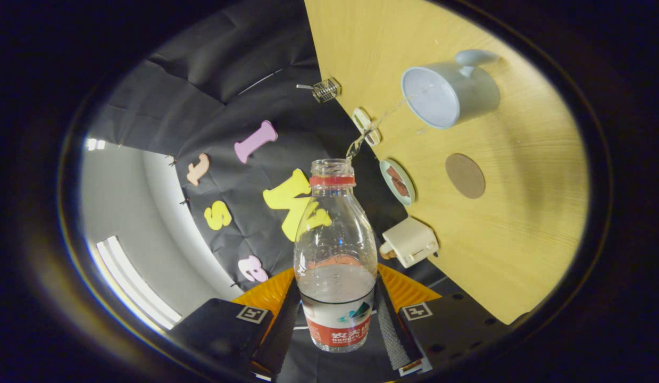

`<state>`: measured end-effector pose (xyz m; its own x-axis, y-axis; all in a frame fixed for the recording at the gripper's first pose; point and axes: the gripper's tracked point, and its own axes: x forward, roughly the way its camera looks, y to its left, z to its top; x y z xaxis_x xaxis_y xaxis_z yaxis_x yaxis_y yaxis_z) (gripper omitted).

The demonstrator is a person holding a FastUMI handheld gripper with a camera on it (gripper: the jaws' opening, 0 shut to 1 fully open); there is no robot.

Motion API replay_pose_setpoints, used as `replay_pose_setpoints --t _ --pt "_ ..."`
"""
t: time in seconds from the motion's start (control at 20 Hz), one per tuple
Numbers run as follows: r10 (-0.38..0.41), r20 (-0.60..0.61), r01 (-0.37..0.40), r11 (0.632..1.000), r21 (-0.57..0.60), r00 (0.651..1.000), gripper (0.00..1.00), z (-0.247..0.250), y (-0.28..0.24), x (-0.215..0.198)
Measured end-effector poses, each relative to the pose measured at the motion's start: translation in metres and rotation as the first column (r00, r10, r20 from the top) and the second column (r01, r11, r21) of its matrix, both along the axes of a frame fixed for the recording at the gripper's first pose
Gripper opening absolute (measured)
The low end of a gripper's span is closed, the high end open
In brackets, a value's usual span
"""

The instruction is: Take the bottle from table, then pour the juice into the cup, finally place the bottle on the coaster

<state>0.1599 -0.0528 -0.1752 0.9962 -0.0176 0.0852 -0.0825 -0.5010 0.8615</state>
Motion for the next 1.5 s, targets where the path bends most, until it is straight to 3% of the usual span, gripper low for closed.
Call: replay_pose_setpoints --t 0.45,0.9,1.5 --pt "-0.021 0.035 0.019 0.998 0.063 0.999 0.76 0.008 -0.011 -0.001" --pt "-0.032 0.088 0.013 0.979 0.202 0.996 0.76 0.017 -0.011 0.000" --pt "-0.048 0.087 0.027 0.973 0.230 0.995 0.76 0.026 -0.024 0.002"
